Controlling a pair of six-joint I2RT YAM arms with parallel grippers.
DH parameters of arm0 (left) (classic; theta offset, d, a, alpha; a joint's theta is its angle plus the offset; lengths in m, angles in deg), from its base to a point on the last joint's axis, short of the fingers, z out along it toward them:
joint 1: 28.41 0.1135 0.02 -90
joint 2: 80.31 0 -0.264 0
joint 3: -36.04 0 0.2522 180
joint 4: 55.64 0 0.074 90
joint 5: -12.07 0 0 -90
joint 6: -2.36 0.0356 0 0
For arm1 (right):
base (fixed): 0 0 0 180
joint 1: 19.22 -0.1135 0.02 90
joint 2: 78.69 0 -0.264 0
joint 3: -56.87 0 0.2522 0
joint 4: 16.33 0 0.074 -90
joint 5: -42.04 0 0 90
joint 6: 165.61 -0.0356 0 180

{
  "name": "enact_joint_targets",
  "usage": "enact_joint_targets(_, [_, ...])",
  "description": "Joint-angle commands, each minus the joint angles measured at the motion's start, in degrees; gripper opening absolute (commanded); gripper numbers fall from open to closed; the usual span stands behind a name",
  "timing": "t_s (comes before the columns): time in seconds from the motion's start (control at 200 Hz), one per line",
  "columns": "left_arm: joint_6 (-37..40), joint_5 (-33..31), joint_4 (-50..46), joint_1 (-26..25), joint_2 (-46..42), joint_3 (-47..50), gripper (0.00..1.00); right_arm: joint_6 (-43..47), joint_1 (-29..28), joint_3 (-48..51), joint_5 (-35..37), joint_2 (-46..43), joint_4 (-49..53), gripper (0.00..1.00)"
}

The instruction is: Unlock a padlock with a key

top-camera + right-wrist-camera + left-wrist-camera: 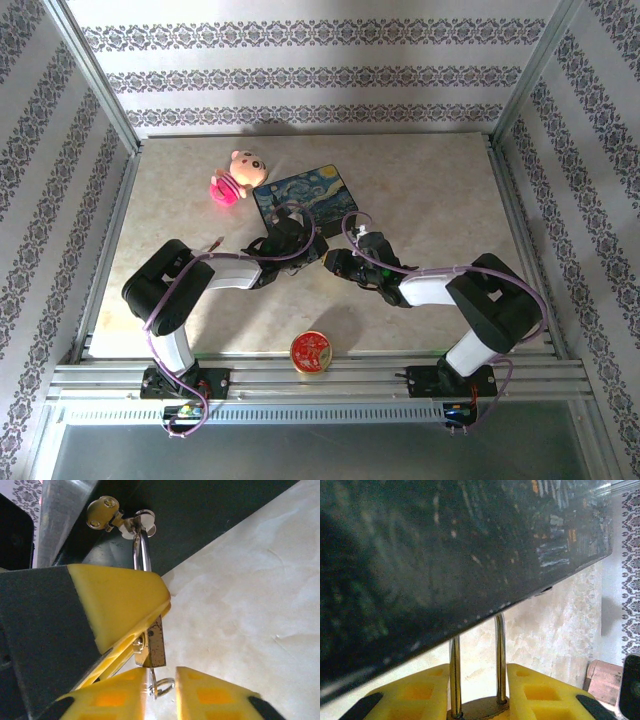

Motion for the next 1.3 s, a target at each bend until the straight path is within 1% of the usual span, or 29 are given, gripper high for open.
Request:
enact_joint_targets(0.0, [-1.47, 0.84, 0.35, 0.95, -1.56, 1.13, 0.13, 2.92, 0.69, -0.52, 2.85, -4.72, -0.43, 0.27])
enact_joint_targets(0.08, [-2.2, 1.28, -0.71, 1.29, -2.01, 0.85, 0.09, 5.26, 0.54, -0.52, 3.85, -7.04, 2.69, 0.28])
enact_joint_targets(0.165, [-2.58, 2.12, -3.28, 1.65, -2.34, -0.11, 0.09, 8.55, 0.2, -1.28, 5.19, -9.65, 7.8, 0.29])
enact_joint_targets(0.265, [-2.33, 2.85, -8.54, 2.0, -2.94, -1.86, 0.09, 13.67, -1.0, -3.45, 7.52, -12.27, 15.55, 0.29])
enact_joint_targets(0.39, [-1.62, 3.46, -16.42, 2.36, -3.4, -4.69, 0.1, 20.72, -4.24, -7.98, 13.78, -14.02, 26.7, 0.28])
enact_joint_targets(0.435, [-1.49, 3.8, -17.73, 2.53, -3.41, -5.18, 0.1, 22.71, -5.64, -9.86, 16.69, -14.06, 30.26, 0.27])
enact_joint_targets(0.485, [-1.43, 3.81, -18.39, 2.62, -3.17, -5.38, 0.1, 23.18, -6.07, -10.74, 17.97, -13.79, 31.94, 0.27])
enact_joint_targets(0.54, [-1.67, 3.77, -17.42, 2.63, -2.82, -5.29, 0.1, 22.82, -5.77, -10.74, 17.88, -13.34, 31.92, 0.26])
enact_joint_targets(0.57, [-1.85, 3.67, -16.65, 2.63, -2.56, -5.05, 0.14, 22.22, -5.56, -10.55, 17.75, -13.2, 31.79, 0.26])
enact_joint_targets(0.605, [-1.41, 3.51, -15.85, 2.63, -2.32, -5.02, 0.24, 21.76, -5.21, -10.25, 17.35, -13.17, 31.34, 0.26])
enact_joint_targets(0.7, [1.2, 1.55, -15.29, 2.54, -1.76, -4.92, 0.43, 20.17, -4.69, -8.92, 16.64, -13.82, 29.85, 0.26])
enact_joint_targets(0.77, [3.24, -1.09, -16.2, 2.37, -1.78, -4.78, 0.51, 19.36, -4.35, -7.99, 16.58, -14.65, 29.41, 0.26])
enact_joint_targets(0.825, [5.09, -2.89, -15.1, 1.95, -1.61, -4.38, 0.58, 18.74, -3.95, -7.22, 16.57, -15.44, 29.09, 0.26])
enact_joint_targets(0.954, [7.89, -5.0, -9.25, 0.39, 0.47, -3.6, 0.6, 17.29, -3.19, -5.01, 17.53, -17.95, 28.14, 0.27])
enact_joint_targets(1.059, [7.68, -5.47, -4.52, -0.57, 2.95, -3.1, 0.58, 15.93, -2.61, -3.54, 19.13, -19.54, 28.01, 0.27])
enact_joint_targets(1.104, [7.52, -5.89, -3.26, -0.86, 3.7, -2.93, 0.57, 14.87, -1.82, -3.13, 19.25, -19.53, 28.18, 0.23])
enact_joint_targets(1.179, [7.52, -6.41, -2.2, -0.98, 4.2, -2.7, 0.55, 13.64, 0.17, -2.81, 16.83, -18.28, 27.64, 0.18])
enact_joint_targets(1.294, [7.79, -6.44, -2.39, -1.05, 3.89, -2.65, 0.55, 12.49, 2.01, -3.21, 11.53, -14.74, 24.2, 0.15])
